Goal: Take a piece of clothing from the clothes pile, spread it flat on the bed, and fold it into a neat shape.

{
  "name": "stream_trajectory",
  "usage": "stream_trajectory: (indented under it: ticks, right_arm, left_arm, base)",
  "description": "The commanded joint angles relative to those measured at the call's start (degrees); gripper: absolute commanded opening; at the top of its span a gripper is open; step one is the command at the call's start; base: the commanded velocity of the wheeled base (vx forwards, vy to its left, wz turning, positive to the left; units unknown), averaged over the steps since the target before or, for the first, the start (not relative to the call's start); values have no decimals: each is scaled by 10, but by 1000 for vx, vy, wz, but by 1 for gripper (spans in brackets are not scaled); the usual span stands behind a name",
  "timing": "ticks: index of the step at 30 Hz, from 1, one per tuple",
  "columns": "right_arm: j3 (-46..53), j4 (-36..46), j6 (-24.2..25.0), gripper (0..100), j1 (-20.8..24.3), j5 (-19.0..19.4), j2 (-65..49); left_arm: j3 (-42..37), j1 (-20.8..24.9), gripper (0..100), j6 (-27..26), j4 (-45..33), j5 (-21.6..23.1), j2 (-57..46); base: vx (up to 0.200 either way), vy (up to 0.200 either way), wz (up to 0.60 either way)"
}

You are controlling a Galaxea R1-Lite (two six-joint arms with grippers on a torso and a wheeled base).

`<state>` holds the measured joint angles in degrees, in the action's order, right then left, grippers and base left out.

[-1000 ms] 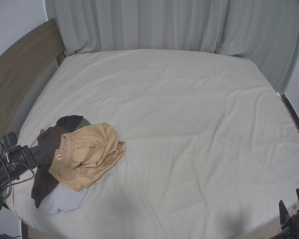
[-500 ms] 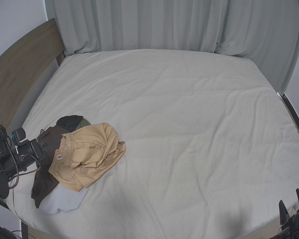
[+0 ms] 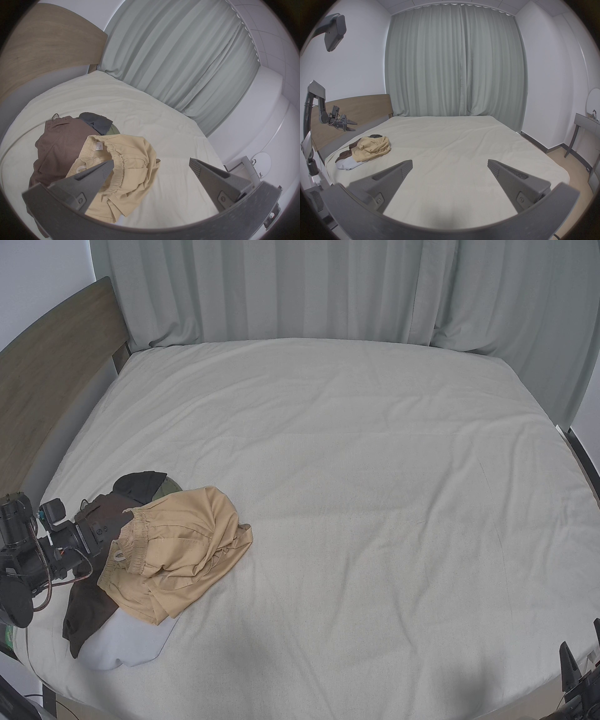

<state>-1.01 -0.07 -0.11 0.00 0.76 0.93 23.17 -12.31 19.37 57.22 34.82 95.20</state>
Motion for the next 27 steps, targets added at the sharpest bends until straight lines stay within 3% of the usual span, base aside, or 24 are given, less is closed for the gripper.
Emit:
stream_trajectory:
  ticks: [1,9,27]
  right_arm:
    - [10,0,-1,100,0,0,-8]
    - [10,-1,-1,100,0,0,-8]
    - [10,-1,1,100,0,0,-8]
  left_arm:
    - [2,-3,100,1,25,0,52]
    - [10,-3,100,3,96,0,123]
    - [40,4,100,3,104,-5,189]
  base:
    - [0,0,0]
    - [0,0,0]
    - [0,0,0]
